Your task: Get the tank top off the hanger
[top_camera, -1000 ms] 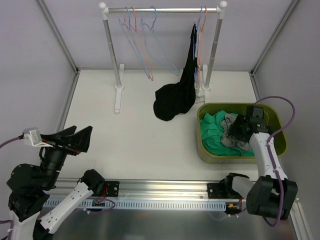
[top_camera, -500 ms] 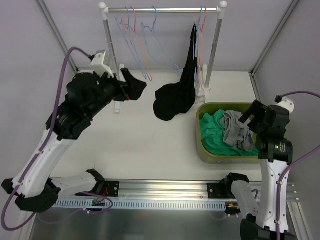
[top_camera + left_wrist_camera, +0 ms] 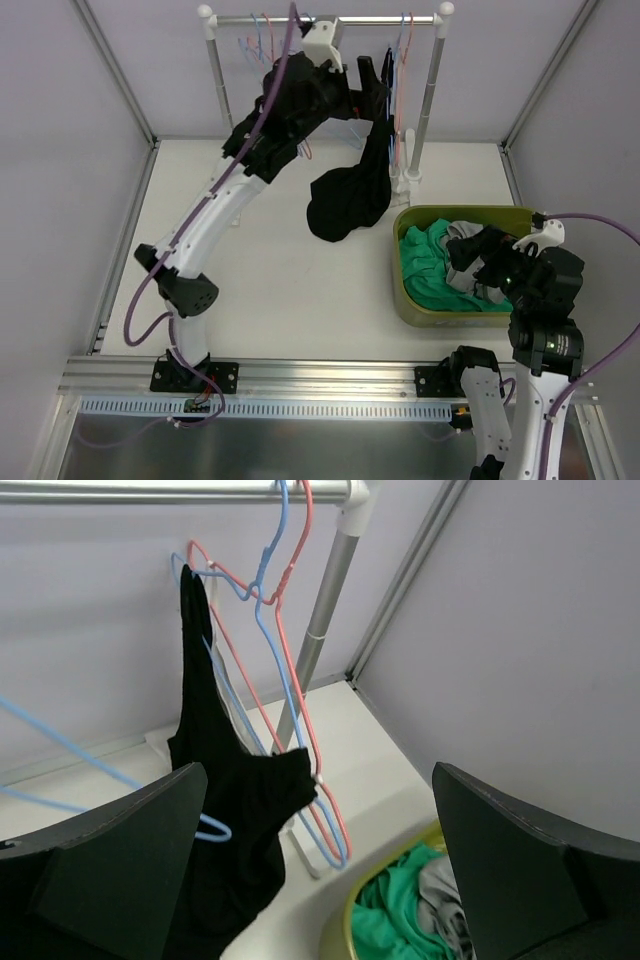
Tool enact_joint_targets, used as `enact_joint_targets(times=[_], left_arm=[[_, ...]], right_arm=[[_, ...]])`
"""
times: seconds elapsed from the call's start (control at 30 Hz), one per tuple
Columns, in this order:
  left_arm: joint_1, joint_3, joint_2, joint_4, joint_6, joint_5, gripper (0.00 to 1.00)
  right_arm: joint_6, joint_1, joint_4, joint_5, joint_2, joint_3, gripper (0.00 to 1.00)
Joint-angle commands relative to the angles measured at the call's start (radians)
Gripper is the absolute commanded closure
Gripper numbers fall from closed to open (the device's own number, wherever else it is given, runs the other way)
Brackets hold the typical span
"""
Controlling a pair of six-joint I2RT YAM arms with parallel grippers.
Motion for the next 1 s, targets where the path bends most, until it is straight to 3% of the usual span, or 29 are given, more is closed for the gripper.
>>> enact_joint_targets(times=[0.0,0.1,0.23,0.3,0.47,0.57,0.97], left_arm=[[0.013,0.067,0.104,0.162,0.062,0.008,0.01],[0.03,0.065,0.184,0.242,0.017,0.02,0.03],[0.05,0.062,0.279,0.406,-0.053,0.094,0.15],[0.05,0.05,0.297,0.449,-0.05,0.064,0.16],[0.079,0.01,0.337,0.546,-0.08,0.077,0.36],[0.091,0.011,0.363,0.56,-0.088,0.097,0.42],[0.093,0.01,0.411,0.589,-0.068,0.189,0.43]], right_arm=[[0.006,-0.001,0.03,-0.121,-0.054,-0.006,0.01],[-0.048,0.002,-0.022,-0.155,-0.073,0.031,0.0],[-0.083,0.066,-0.04,-0.103,-0.086,0.054,0.01],[-0.089,0.08,-0.05,-0.107,-0.086,0.058,0.01],[-0.103,0.103,-0.065,-0.118,-0.106,0.064,0.01],[-0.103,0.109,-0.065,-0.121,-0.116,0.066,0.01],[-0.112,0.122,-0.063,-0.119,-0.108,0.064,0.0]])
